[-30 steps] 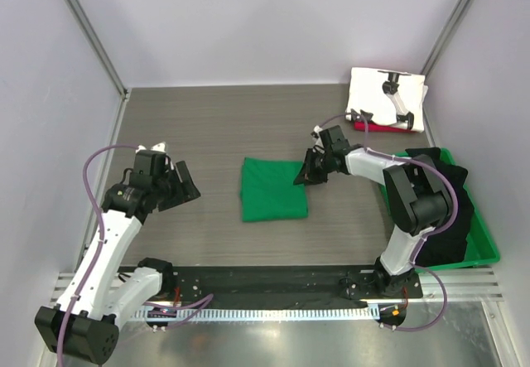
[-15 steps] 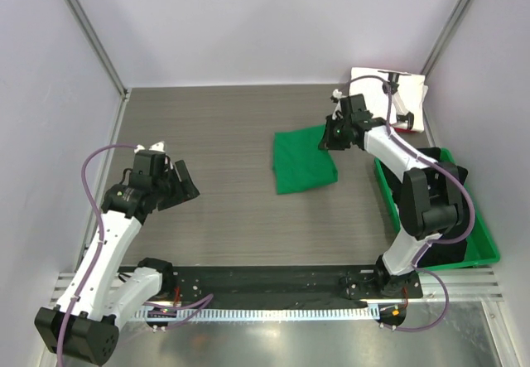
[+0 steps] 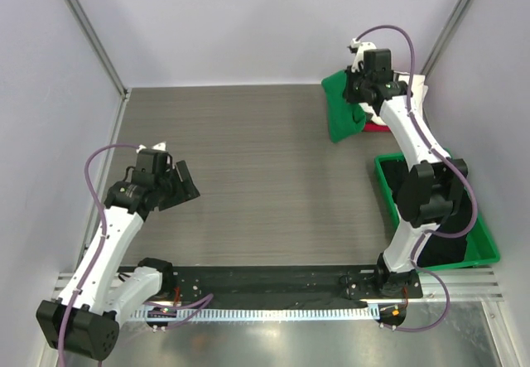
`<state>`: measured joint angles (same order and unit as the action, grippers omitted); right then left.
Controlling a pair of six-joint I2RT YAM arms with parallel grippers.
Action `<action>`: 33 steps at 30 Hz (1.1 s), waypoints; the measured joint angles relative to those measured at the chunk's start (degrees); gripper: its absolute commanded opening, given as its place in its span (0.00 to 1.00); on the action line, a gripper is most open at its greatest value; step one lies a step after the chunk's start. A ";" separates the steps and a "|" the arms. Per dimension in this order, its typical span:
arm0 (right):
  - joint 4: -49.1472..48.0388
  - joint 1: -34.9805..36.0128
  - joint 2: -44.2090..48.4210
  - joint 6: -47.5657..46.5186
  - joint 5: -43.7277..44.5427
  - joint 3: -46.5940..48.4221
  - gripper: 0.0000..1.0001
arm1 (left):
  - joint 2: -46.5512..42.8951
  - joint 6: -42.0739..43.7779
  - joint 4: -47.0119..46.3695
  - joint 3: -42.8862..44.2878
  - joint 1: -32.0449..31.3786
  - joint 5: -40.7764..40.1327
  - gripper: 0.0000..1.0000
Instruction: Fold and stack the t-shirts
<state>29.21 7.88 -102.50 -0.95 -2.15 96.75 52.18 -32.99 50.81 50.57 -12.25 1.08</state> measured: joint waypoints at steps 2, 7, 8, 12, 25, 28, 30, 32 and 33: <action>0.24 -0.83 -1.75 -0.90 0.09 3.23 0.01 | 0.50 0.00 0.00 -0.11 0.00 0.00 0.65; 2.64 -3.32 -6.40 -2.93 0.04 10.49 0.01 | 2.21 -0.02 0.00 -0.15 0.00 0.00 0.65; 3.32 -3.76 -7.32 -3.23 -0.07 11.96 0.01 | 2.54 -0.02 0.00 -0.15 0.00 0.00 0.65; 5.62 -5.75 -11.65 -4.13 -0.72 19.10 0.01 | 3.61 -0.02 0.00 -0.15 0.00 0.00 0.65; 10.14 -13.60 -20.68 -4.81 -5.25 34.38 0.01 | 7.85 -0.02 0.00 -0.15 0.00 0.04 0.64; 10.84 -15.52 -22.23 -4.81 -6.82 34.75 0.01 | 8.63 -0.02 0.02 -0.15 0.00 0.04 0.63; 11.34 -16.72 -23.52 -4.81 -8.00 35.34 0.01 | 8.76 -0.02 0.02 -0.15 0.00 0.07 0.63; 11.63 -17.88 -25.05 -4.81 -9.16 36.39 0.01 | 8.81 -0.02 0.00 -0.15 0.00 0.07 0.63; 11.67 -18.62 -25.92 -4.81 -9.70 36.94 0.01 | 8.87 -0.02 0.00 -0.15 0.00 0.07 0.63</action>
<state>40.88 -10.74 -128.42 -5.76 -11.86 133.69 61.06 -33.01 50.81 50.41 -12.25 1.15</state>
